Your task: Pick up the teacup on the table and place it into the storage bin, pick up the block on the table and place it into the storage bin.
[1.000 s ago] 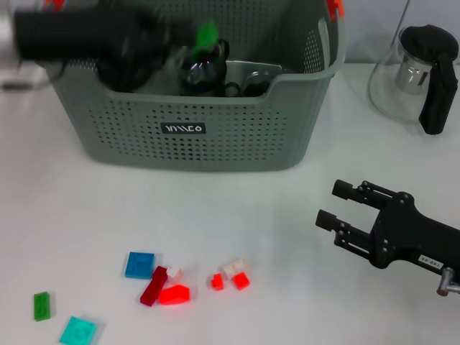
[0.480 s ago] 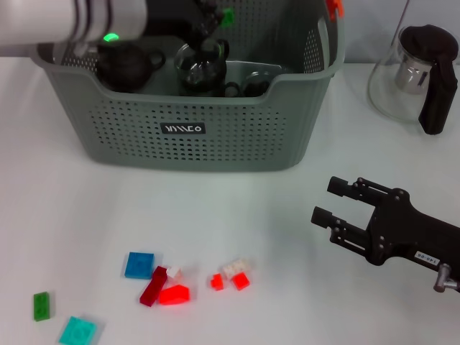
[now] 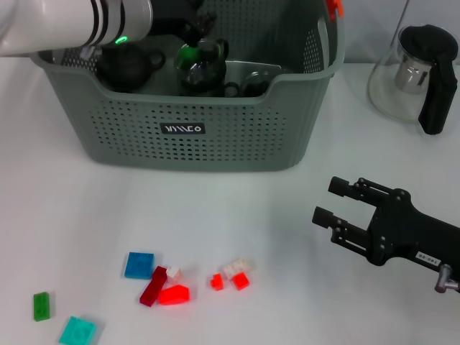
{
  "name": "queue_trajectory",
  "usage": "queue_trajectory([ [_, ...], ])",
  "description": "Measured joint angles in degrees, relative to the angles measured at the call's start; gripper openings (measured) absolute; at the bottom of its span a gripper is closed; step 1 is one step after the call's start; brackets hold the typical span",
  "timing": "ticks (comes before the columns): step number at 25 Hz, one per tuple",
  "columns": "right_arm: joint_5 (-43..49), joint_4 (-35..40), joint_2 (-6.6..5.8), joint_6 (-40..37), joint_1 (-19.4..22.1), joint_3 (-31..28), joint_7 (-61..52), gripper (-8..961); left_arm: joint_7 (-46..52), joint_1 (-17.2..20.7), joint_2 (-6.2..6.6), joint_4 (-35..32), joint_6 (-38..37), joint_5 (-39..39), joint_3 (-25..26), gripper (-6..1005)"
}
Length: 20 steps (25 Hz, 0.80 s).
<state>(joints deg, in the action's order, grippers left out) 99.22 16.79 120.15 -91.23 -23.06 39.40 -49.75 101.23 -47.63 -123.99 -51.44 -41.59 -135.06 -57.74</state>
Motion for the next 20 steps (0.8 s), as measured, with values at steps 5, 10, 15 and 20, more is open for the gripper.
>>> queue_trajectory([
  [5, 0.0, 0.0, 0.00, 0.0, 0.2, 0.0, 0.0, 637, 3.0, 1.9, -0.03, -3.1, -2.2, 1.8, 0.6, 322],
  [10, 0.1, 0.0, -0.01, 0.0, 0.4, 0.0, 0.0, 637, 1.0, 10.9, 0.49, -13.1, -14.8, 15.9, 1.0, 424],
  [15, 0.0, 0.0, -0.08, 0.2, 0.3, 0.0, 0.0, 637, -9.3, 18.6, 0.33, -15.3, -35.2, 25.2, 10.8, 575],
  [20, 0.0, 0.0, -0.09, 0.6, 0.0, 0.0, 0.0, 637, -24.9, 22.0, 1.30, -3.3, -50.5, 24.2, 22.1, 638],
])
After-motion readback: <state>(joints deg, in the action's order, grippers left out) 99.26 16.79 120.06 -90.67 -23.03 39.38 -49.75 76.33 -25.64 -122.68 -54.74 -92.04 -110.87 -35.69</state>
